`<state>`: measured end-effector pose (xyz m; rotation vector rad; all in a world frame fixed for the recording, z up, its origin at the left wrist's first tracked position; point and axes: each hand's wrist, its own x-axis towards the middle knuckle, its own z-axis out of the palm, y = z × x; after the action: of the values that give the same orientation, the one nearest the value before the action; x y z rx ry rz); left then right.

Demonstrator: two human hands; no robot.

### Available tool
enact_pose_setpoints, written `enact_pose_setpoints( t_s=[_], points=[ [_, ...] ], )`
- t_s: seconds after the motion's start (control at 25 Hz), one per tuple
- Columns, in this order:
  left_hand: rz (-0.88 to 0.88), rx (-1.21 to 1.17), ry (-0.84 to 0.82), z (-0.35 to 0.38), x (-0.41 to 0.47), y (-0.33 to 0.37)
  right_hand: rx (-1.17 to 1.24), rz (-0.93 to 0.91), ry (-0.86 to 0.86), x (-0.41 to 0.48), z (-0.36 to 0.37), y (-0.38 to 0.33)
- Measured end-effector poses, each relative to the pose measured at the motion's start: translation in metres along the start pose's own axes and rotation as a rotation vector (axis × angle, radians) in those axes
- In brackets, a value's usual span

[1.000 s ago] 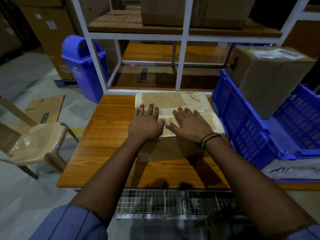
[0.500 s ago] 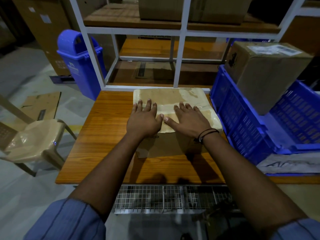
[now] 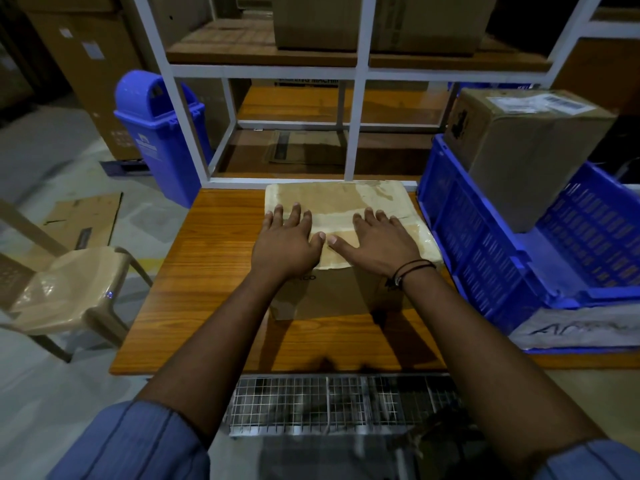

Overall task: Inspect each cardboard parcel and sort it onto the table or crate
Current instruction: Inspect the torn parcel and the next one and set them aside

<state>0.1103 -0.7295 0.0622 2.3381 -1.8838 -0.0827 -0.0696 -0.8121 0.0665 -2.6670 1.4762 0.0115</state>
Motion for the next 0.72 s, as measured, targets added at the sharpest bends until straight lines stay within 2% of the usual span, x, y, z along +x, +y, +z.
enact_pose_setpoints(
  t_s=[0.16, 0.32, 0.48, 0.6, 0.72],
  points=[
    [0.002, -0.021, 0.017, 0.001, 0.000, -0.001, 0.014, -0.047, 0.039, -0.005, -0.002, 0.009],
    [-0.006, -0.063, 0.053, 0.003, 0.000, -0.001, 0.028, 0.064, 0.059, -0.006, 0.002, 0.005],
    [-0.012, -0.106, 0.133, 0.003, -0.002, -0.002, 0.038, 0.049, 0.065, -0.003, 0.002, 0.009],
    [-0.160, -0.250, 0.397, 0.007, -0.016, 0.003, 0.012, 0.004, 0.146, 0.000, 0.005, 0.009],
    [-0.193, -0.280, 0.476, 0.005, -0.028, 0.008, 0.100, 0.030, 0.426, -0.020, 0.006, 0.001]
  ],
)
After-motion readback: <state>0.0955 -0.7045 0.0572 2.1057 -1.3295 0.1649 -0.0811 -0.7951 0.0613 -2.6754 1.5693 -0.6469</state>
